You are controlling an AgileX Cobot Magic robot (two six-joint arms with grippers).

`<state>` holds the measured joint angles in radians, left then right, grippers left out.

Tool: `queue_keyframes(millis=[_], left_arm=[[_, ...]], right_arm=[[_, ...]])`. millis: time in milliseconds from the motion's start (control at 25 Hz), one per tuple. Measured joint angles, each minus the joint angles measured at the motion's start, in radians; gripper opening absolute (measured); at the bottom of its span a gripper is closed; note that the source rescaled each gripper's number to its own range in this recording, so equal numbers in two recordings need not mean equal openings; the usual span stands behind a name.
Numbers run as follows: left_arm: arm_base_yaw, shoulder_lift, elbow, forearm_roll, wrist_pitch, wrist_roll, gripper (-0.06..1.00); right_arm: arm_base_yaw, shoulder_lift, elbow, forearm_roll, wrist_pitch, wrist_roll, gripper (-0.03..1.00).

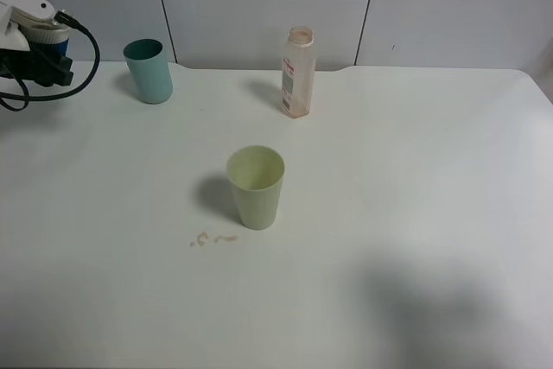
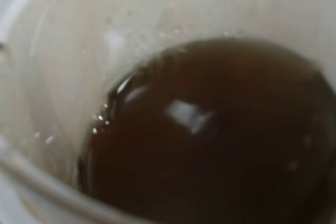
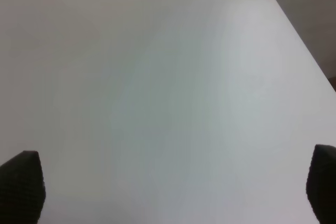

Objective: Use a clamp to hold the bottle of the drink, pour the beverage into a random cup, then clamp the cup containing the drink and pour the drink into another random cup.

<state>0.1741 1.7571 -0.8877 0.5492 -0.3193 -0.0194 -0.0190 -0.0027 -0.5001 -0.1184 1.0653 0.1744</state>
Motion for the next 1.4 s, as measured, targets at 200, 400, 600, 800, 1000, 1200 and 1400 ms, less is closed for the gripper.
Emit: queue_keyframes(millis=[200, 400, 600, 800, 1000, 1200, 1400], left_arm=[[0.000, 0.047, -0.057, 0.000, 0.025, 0.000, 0.00], [0.000, 0.095, -0.074, 0.016, 0.051, 0.002, 0.00], [-0.002, 0.129, -0.124, 0.022, 0.074, 0.009, 0.00], [-0.031, 0.155, -0.200, 0.037, 0.129, 0.009, 0.00], [-0.051, 0.165, -0.257, 0.070, 0.155, 0.019, 0.00], [-0.068, 0.178, -0.290, 0.097, 0.186, 0.028, 0.00], [-0.093, 0.208, -0.312, 0.103, 0.200, 0.034, 0.00]], right_arm=[[0.000, 0.000, 0.000, 0.000, 0.000, 0.000, 1.00], [0.000, 0.000, 0.000, 0.000, 0.000, 0.000, 1.00], [0.000, 0.000, 0.000, 0.000, 0.000, 0.000, 1.00], [0.000, 0.000, 0.000, 0.000, 0.000, 0.000, 1.00], [0.000, 0.000, 0.000, 0.000, 0.000, 0.000, 1.00], [0.000, 0.000, 0.000, 0.000, 0.000, 0.000, 1.00], [0.000, 0.000, 0.000, 0.000, 0.000, 0.000, 1.00]])
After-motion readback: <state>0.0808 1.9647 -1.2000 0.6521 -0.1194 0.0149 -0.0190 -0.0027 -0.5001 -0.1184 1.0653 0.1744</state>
